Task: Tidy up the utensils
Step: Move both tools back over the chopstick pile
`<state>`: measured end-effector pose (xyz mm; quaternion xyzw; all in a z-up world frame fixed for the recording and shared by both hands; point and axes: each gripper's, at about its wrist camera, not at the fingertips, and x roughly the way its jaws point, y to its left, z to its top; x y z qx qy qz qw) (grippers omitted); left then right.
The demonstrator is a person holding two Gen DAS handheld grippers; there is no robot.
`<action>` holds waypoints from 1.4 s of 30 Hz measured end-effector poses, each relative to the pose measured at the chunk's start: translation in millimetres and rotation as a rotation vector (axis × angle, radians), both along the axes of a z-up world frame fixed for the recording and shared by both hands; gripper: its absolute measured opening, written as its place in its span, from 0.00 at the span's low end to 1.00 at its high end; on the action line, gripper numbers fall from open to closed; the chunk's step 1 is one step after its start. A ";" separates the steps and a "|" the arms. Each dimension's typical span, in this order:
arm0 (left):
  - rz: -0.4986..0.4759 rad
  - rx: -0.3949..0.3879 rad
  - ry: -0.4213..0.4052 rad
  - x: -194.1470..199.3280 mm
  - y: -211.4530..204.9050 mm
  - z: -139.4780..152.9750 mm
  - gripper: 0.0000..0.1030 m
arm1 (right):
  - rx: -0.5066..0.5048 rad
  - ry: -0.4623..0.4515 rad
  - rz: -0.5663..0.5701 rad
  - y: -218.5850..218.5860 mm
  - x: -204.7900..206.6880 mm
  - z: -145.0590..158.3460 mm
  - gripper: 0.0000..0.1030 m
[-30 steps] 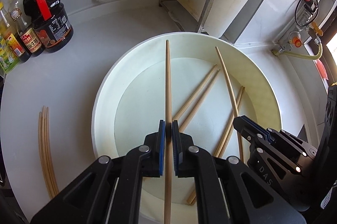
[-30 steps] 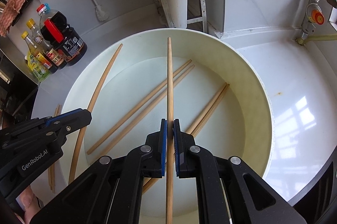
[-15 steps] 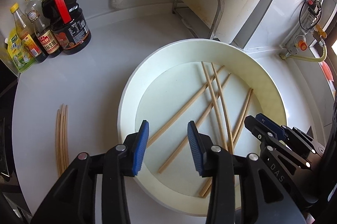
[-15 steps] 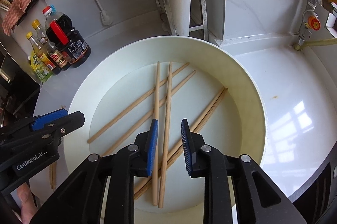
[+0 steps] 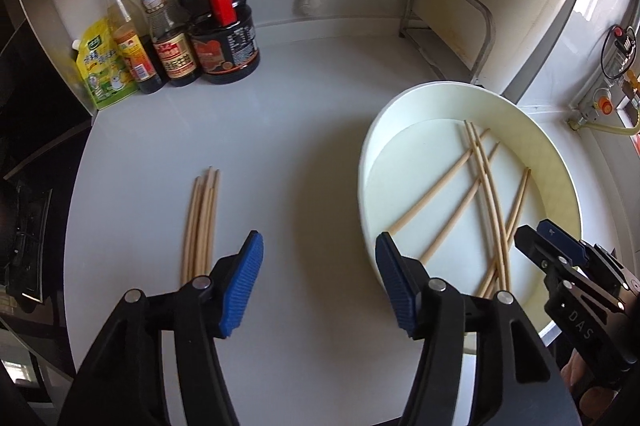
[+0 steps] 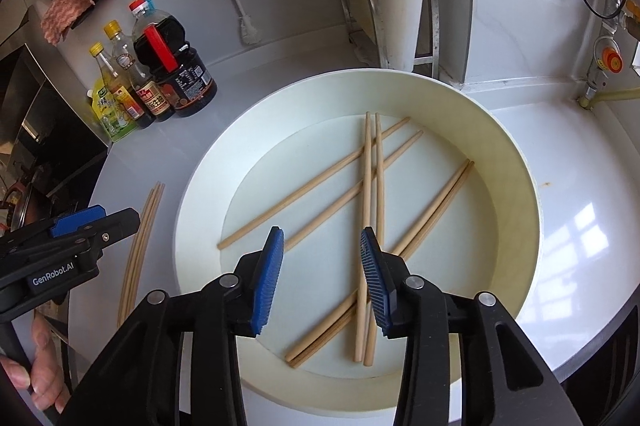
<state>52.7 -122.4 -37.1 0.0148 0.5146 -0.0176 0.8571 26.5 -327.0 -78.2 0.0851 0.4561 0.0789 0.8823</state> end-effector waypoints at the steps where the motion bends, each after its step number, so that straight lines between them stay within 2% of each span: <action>1: 0.009 0.002 0.000 -0.7 7.8 0.7 0.57 | 0.004 0.000 0.004 4.4 -2.7 1.2 0.38; 7: 0.062 0.025 -0.023 -4.7 57.6 4.0 0.61 | 0.020 -0.015 0.042 40.2 -16.2 10.7 0.39; 10: 0.057 0.041 -0.027 -7.3 80.8 2.9 0.61 | 0.030 -0.027 0.070 65.8 -20.3 16.9 0.40; 13: 0.053 0.067 -0.027 -11.2 106.0 -1.8 0.62 | 0.035 -0.038 0.101 95.0 -22.2 23.2 0.41; 18: 0.078 0.067 -0.012 -14.6 151.7 -12.7 0.65 | 0.029 -0.038 0.150 142.8 -24.2 23.7 0.43; 29: 0.085 0.073 0.007 -16.2 220.7 -40.9 0.69 | -0.026 0.056 0.170 221.6 -15.9 -33.7 0.44; 35: 0.065 0.070 0.035 -16.7 234.6 -65.3 0.69 | -0.037 0.113 0.137 241.3 -6.0 -68.2 0.44; 42: 0.036 0.065 0.048 -17.8 240.9 -79.1 0.69 | -0.066 0.133 0.093 252.7 2.0 -86.0 0.44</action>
